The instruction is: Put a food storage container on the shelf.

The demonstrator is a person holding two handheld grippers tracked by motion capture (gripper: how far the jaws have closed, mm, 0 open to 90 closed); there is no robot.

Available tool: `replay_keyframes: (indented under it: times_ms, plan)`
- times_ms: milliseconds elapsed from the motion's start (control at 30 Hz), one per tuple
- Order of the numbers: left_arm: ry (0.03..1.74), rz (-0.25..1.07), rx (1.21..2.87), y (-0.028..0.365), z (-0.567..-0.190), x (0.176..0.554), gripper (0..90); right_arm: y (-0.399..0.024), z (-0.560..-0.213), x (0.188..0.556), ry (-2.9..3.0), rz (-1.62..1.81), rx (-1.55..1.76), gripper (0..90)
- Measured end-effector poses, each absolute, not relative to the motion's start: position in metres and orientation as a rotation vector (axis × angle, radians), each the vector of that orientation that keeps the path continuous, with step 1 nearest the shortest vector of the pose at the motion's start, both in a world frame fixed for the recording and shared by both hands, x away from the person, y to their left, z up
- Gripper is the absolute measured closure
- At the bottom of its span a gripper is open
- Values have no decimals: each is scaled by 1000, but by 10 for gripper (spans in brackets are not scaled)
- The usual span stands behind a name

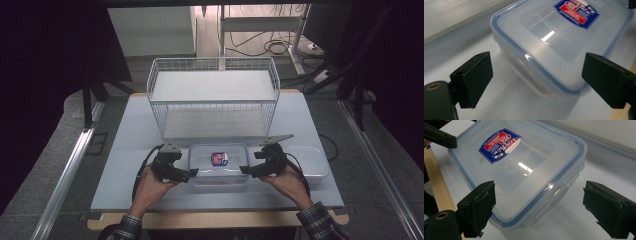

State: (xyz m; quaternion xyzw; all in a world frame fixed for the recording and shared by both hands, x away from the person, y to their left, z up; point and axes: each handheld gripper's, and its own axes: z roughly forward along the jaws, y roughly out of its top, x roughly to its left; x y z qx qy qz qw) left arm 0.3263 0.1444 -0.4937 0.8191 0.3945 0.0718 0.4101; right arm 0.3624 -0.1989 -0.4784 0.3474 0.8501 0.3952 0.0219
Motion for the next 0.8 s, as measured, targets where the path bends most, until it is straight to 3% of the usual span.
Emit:
replay_keyframes:
  times_ms: [200,300,400,633,767,800]
  plan:
    - [1005,-14,2003,143,-506,343,31,-192,-489,377,2730,1275,1153,74]
    - [998,-178,1963,143,-518,349,14,-192,-493,382,2763,1296,1208,78]
    - [1011,-204,1954,144,-519,348,4,-192,-499,385,2789,1335,1267,70]
    - [1021,-186,1934,154,-512,333,206,-199,-491,375,2799,1318,1290,196]
    - [997,-150,1944,157,-509,318,269,-205,-488,362,2780,1341,1261,286]
    - [1008,-159,1907,161,-509,313,327,-210,-487,358,2759,1381,1265,353]
